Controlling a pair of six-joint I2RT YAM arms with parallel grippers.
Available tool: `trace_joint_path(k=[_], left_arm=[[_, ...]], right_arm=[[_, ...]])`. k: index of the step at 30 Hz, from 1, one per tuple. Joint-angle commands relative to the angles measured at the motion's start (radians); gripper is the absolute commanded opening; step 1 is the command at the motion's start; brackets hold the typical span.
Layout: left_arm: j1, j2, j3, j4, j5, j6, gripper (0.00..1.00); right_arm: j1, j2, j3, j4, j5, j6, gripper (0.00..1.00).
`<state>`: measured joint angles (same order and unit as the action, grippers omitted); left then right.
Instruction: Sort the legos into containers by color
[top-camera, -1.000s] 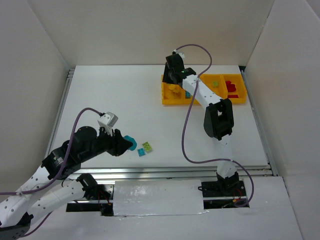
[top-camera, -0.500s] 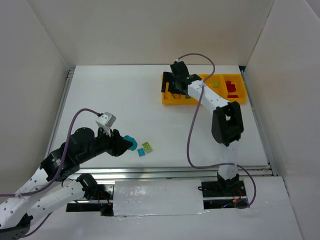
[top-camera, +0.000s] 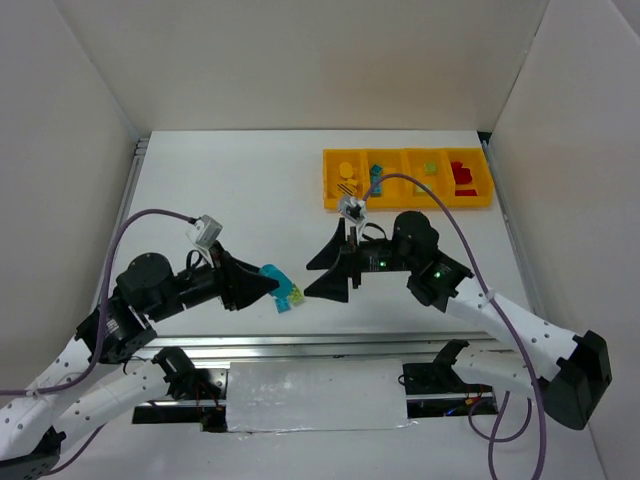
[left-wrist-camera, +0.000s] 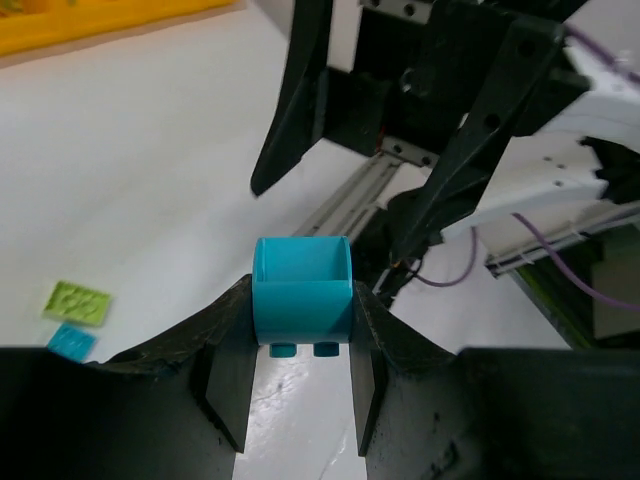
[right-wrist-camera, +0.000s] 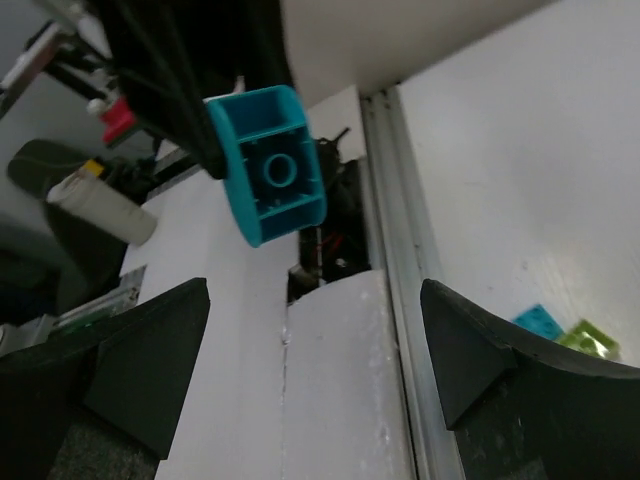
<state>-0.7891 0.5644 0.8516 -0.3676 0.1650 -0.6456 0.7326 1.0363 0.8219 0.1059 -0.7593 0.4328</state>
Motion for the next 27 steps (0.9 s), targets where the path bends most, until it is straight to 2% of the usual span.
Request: trace_joint_path(k=[1, 8, 13, 15, 16, 17, 19, 20, 21, 22, 23, 24, 26, 27], left_arm=[[-0.002, 0.002, 0.027, 0.191, 0.199, -0.063, 0.0], [-0.002, 0.032, -0.036, 0.399, 0.389, -0.152, 0.0], [-0.002, 0.04, -0.052, 0.417, 0.409, -0.155, 0.0], [-0.002, 0.046, -0.049, 0.4, 0.401, -0.14, 0.0], [-0.002, 0.048, -0.048, 0.391, 0.4, -0.137, 0.0], [-0.002, 0.051, -0.049, 0.391, 0.401, -0.134, 0.0], [-0.001, 0.055, -0.043, 0.378, 0.398, -0.12, 0.01], [-0.002, 0.058, -0.027, 0.365, 0.355, -0.111, 0.07], [-0.001, 0.058, -0.016, 0.322, 0.319, -0.091, 0.18], [-0.002, 0.058, -0.005, 0.258, 0.273, -0.083, 0.62], [-0.001, 0.06, 0.01, 0.213, 0.216, -0.077, 0.96], [-0.001, 0.071, 0.045, 0.12, 0.095, -0.063, 0.99], [-0.001, 0.084, 0.102, 0.024, -0.042, -0.055, 1.0], [-0.002, 0.091, 0.124, -0.026, -0.193, -0.06, 1.0]], right_arm=[[0.057, -0.057, -0.058, 0.277, -0.147, 0.086, 0.93], [0.165, -0.088, -0.066, 0.409, -0.074, 0.165, 0.93], [0.189, -0.064, -0.046, 0.463, -0.034, 0.188, 0.87], [0.195, -0.039, -0.03, 0.486, -0.046, 0.205, 0.76], [0.2, -0.033, -0.027, 0.483, -0.041, 0.205, 0.67], [0.205, -0.019, -0.023, 0.483, -0.037, 0.201, 0.42], [0.211, -0.004, -0.015, 0.474, -0.034, 0.196, 0.06], [0.208, -0.002, -0.013, 0.444, -0.014, 0.189, 0.0], [0.208, -0.001, -0.013, 0.421, -0.002, 0.173, 0.0], [0.208, -0.002, -0.015, 0.396, 0.02, 0.149, 0.0], [0.205, -0.005, -0.018, 0.374, 0.075, 0.139, 0.0], [0.189, -0.01, -0.024, 0.324, 0.103, 0.12, 0.0], [0.162, -0.012, -0.032, 0.24, 0.209, 0.116, 0.0], [0.143, -0.009, -0.033, 0.206, 0.256, 0.115, 0.0]])
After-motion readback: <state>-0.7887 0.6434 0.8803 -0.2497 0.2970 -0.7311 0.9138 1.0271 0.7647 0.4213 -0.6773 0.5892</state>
